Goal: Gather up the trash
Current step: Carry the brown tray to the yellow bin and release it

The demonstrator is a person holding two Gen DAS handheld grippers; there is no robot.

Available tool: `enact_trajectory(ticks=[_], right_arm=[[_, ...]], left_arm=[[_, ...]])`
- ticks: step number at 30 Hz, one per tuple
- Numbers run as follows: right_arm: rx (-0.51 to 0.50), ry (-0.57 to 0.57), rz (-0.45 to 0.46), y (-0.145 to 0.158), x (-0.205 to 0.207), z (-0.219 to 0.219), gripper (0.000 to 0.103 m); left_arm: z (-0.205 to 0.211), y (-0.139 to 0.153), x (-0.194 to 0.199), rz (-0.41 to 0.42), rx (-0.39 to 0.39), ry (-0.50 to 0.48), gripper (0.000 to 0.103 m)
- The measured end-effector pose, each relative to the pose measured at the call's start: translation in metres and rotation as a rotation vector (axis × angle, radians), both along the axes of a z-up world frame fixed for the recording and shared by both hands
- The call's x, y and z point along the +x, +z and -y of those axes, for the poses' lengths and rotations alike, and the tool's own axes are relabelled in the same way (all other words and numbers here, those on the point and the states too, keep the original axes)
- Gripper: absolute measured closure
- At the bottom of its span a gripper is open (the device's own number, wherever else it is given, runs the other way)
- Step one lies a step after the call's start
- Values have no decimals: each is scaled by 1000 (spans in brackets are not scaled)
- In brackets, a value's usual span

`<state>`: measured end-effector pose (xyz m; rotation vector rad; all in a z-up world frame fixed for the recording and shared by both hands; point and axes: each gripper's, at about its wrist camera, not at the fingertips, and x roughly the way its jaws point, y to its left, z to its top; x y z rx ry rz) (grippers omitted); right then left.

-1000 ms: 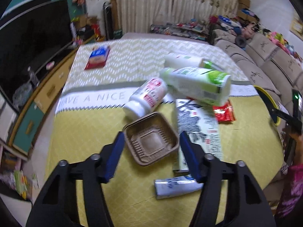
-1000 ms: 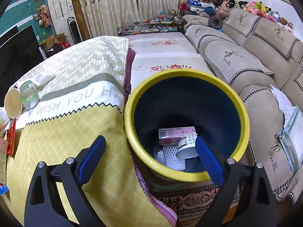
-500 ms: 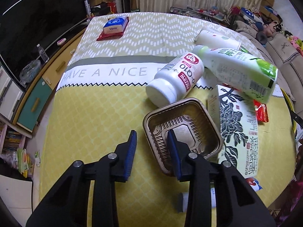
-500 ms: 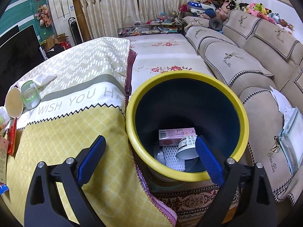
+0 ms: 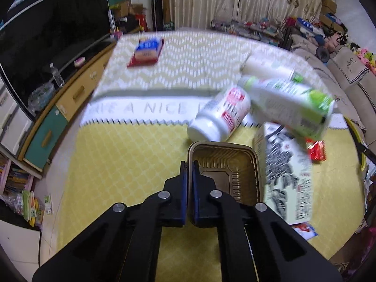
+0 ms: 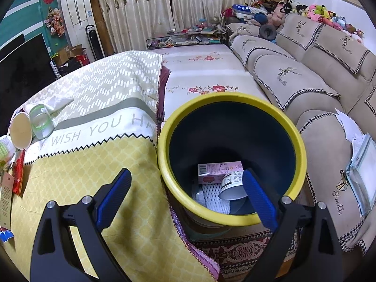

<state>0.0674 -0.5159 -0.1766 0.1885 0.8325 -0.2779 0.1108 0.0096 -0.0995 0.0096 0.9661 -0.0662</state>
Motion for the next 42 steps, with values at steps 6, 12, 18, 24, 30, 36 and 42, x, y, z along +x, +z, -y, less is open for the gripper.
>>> enact_trajectory(ticks=[6,12,18,24,30,36,42], right_arm=[[-9,-11,27,11,-8,3,12],[-19,-45,48,17,-25,12,12],[-35,-96,50,18,-52,31,12],[-45,-173,80,25,-81,56,12],[-43,-237,92,27,-108,81,12],[-20,-280,84,19,-125,104,12],[-7,-289,79,13,-125,111,12]], left_arm=[[18,51,-20,119,-5,-63,98],[77,89,-31,191,-45,-235,98],[175,97,-19,179,-103,-450,98],[298,92,-10,155,-104,-635,98],[413,64,6,93,-57,-745,98],[476,26,32,32,-12,-751,98],[498,-9,57,-34,-8,-729,93]])
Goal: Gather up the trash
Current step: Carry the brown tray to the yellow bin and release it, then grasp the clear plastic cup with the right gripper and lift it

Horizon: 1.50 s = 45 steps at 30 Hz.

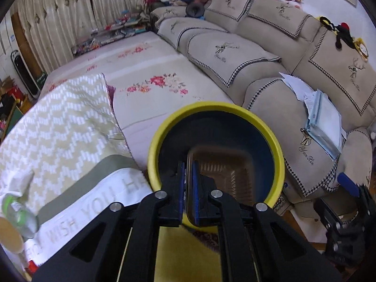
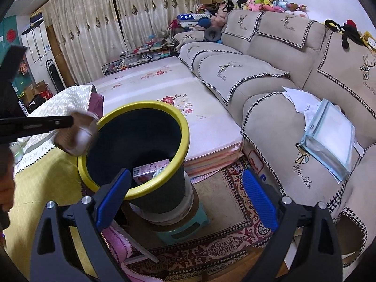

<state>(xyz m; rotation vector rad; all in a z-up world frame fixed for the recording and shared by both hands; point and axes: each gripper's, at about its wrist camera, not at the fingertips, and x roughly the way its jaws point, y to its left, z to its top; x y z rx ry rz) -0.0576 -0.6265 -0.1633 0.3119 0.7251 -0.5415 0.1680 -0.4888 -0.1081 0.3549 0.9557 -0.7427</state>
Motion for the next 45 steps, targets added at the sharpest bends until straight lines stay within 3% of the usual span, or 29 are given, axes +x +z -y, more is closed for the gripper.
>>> enact_trajectory(ticks=[2,3,6,8,10,15,21,30,36,45], right_arm=[[2,3,-3,0,1,-1,12],[1,5,-5,0,2,-3,12],[-3,11,-7,0,3,-6,12],[-2,17,-10,-1,4,-9,12],[-1,27,-11,-1,6,-13,12],[4,77,-14,-2,19,-32,12],[-4,175,-18,0,41,-72,12],[-5,370,-2,12,76,-155,12],[5,563,19,29,104,-232,12],[32,858,75,53,128,-343,12]], left_arm=[[6,-3,4,-6,-8,-4,77],[6,-1,4,-1,-11,-1,63],[-10,20,-4,40,-51,-1,59],[-27,38,-13,65,-86,2,51],[-53,59,-25,90,-137,16,26],[-146,100,-69,176,-215,58,7],[-275,120,-98,265,-217,238,5],[-433,112,-119,286,-212,554,5],[-486,102,-122,288,-215,640,5],[-502,104,-129,310,-214,678,5]])
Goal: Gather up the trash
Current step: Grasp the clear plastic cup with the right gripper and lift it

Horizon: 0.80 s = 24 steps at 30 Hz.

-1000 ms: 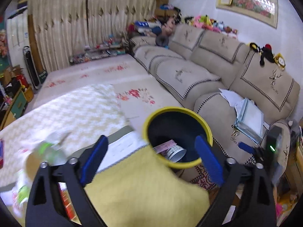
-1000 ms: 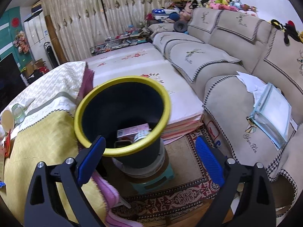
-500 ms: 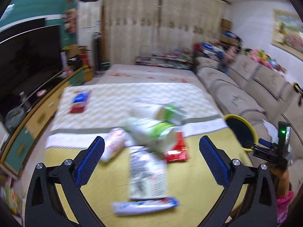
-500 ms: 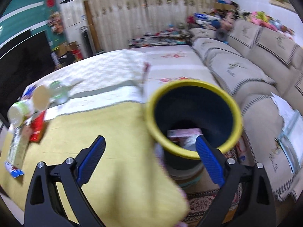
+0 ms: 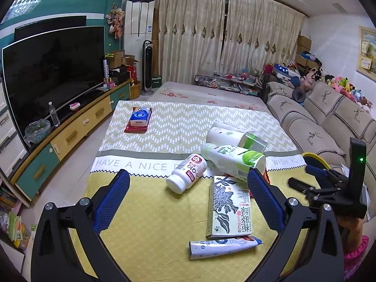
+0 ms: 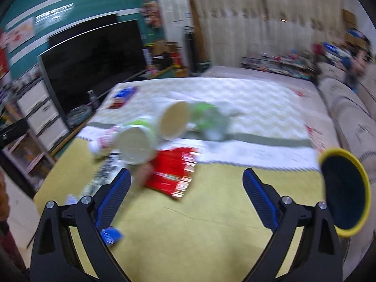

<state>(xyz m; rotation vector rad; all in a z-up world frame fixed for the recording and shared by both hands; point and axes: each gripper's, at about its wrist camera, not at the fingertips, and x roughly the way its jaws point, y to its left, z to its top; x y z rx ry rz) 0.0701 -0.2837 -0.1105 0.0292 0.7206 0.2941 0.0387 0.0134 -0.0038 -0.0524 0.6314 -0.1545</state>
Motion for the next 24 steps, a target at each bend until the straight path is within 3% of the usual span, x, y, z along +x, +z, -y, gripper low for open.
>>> enact_trajectory(ticks=[6,15,18,21,24], right_arm=[[-60,96,27,-5,21,-54,12],[-82,99,-14,-29,64,-63,13],[-63,114,-24,-35,70,-62,26],[-25,132,-26,-34,71,-60,48],[5,141,-5,-27,66,-57,53]], left_arm=[[1,-5,2,-16,-3,3,5],[-1,-16,8,-44,-11,2,5],[-1,-20,11,-56,-14,1,5],[0,-24,13,-65,-15,-1,5],[1,-27,16,-70,-11,-3,5]])
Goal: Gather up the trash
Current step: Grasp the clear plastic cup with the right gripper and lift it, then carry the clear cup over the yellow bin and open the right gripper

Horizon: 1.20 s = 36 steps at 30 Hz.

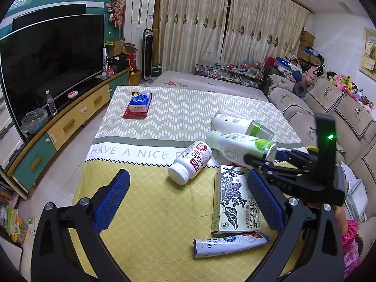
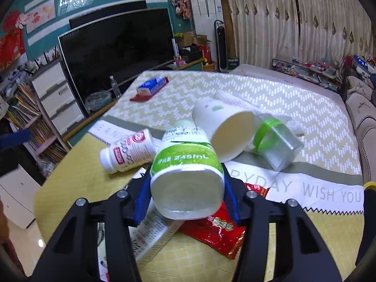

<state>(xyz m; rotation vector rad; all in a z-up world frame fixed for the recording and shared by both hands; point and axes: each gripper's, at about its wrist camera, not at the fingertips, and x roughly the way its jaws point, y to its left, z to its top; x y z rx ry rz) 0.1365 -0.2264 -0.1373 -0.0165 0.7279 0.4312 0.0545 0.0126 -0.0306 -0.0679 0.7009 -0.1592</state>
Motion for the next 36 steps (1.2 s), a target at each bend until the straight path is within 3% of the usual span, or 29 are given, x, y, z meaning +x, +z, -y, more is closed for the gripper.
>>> enact_trajectory(ticks=[8,17,26,30,36], right_arm=[[69,-4,85,43,-22,18,54],[96,-38,89,54,-18,26,54],[117,-46,154,86,-20,28,54],[123,-99,179,98,-28,52,54],[84,-358,198,101,-45,149,54]], left_arm=[[2,-6,5,-11,-2,-7,5],[7,-10,6,-14,6,-20,5],[12,-12,6,-21,10,-37,5],[19,-13,8,-26,12,-56,5],[29,-18,12,-37,14,-84,5]])
